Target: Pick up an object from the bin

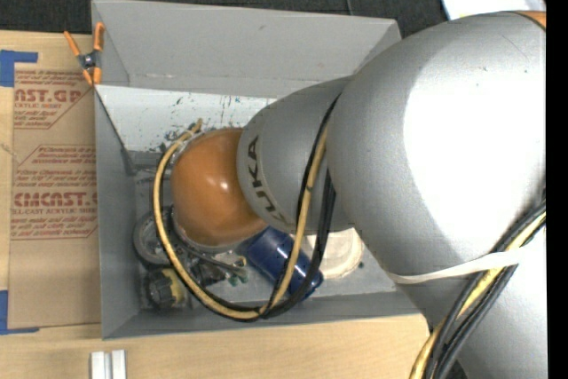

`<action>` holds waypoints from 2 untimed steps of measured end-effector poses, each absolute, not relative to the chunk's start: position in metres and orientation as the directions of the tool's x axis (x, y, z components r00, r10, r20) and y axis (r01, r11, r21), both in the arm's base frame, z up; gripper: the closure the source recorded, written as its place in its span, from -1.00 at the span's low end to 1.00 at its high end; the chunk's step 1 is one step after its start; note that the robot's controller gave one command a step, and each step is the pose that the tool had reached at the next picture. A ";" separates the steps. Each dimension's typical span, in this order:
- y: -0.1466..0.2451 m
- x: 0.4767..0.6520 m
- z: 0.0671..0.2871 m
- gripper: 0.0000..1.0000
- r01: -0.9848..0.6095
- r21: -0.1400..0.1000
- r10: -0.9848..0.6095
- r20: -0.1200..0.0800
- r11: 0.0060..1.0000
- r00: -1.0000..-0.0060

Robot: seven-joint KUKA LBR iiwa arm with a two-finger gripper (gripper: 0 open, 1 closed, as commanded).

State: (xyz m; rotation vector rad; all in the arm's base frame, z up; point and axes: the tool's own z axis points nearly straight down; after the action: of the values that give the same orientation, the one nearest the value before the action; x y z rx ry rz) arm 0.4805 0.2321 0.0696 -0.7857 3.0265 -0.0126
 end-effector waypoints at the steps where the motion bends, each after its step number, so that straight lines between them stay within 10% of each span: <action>1: 0.232 0.479 0.111 1.00 -0.487 -0.011 -0.487 -0.008 0.873 -0.873; 2: 0.231 0.477 0.151 1.00 -0.487 -0.012 -0.487 0.001 0.874 -0.874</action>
Offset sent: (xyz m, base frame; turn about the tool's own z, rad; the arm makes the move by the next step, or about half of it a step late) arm -0.0022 -0.0016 0.0837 0.0000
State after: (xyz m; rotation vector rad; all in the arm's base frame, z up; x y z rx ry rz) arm 0.4774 0.2307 0.1513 -0.7892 3.0384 -0.0182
